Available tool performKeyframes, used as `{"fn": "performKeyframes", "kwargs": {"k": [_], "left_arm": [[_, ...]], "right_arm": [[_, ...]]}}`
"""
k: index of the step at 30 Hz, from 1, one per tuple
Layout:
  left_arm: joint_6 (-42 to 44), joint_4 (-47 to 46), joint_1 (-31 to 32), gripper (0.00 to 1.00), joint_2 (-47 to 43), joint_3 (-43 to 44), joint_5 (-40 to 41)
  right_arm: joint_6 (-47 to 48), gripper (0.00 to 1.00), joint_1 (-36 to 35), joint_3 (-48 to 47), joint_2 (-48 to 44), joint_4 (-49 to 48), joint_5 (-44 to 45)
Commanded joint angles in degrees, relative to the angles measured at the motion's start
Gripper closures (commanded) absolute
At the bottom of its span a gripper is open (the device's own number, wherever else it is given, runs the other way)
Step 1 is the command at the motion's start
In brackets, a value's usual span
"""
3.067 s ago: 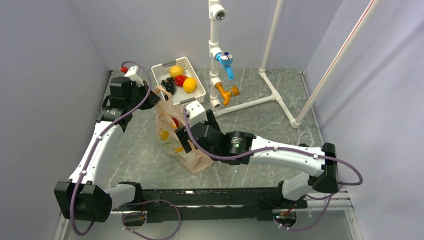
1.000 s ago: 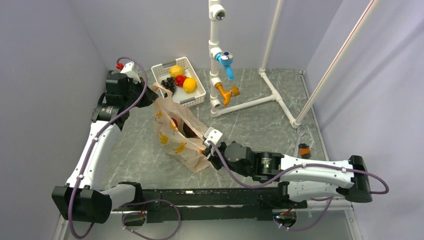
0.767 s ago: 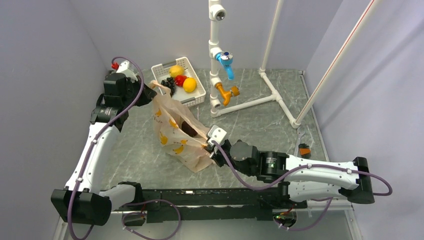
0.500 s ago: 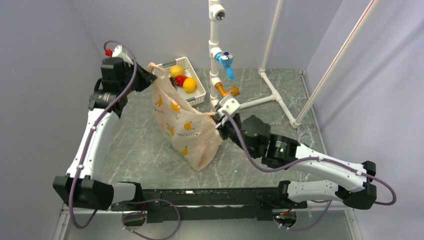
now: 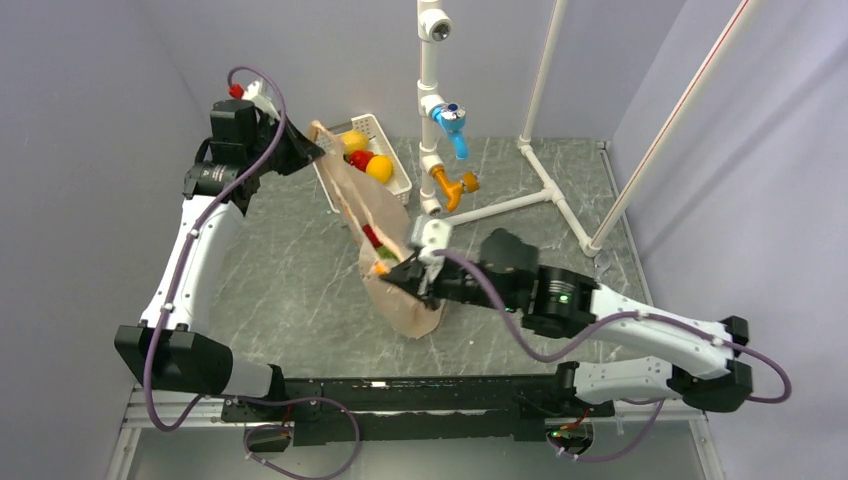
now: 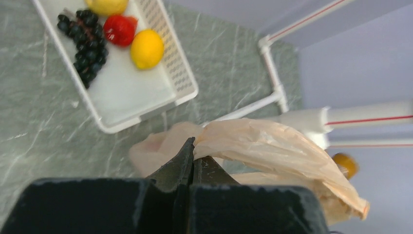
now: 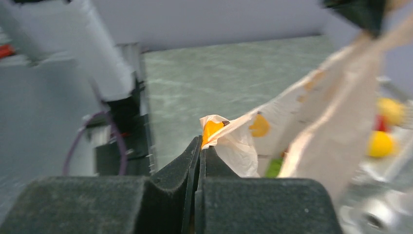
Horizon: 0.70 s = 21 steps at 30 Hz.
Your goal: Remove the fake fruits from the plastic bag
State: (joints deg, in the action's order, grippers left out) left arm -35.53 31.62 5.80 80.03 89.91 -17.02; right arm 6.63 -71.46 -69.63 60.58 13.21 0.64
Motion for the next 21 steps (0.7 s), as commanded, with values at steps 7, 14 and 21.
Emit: {"fn": "performKeyframes", "kwargs": {"k": [7, 14, 21], "left_arm": [[20.4, 9.8, -2.8, 0.9, -8.2, -14.8, 6.2], [20.3, 13.2, -2.9, 0.21, -24.0, -23.8, 12.0], [16.7, 17.8, -2.9, 0.11, -40.4, -29.0, -4.1]], "right_arm": [[-16.9, 0.9, -4.9, 9.1, 16.0, -10.4, -20.5], [-19.1, 0.79, -5.8, 9.3, 20.0, -12.9, -21.9], [-19.8, 0.73, -5.9, 11.5, 20.3, -15.2, -19.2]]}}
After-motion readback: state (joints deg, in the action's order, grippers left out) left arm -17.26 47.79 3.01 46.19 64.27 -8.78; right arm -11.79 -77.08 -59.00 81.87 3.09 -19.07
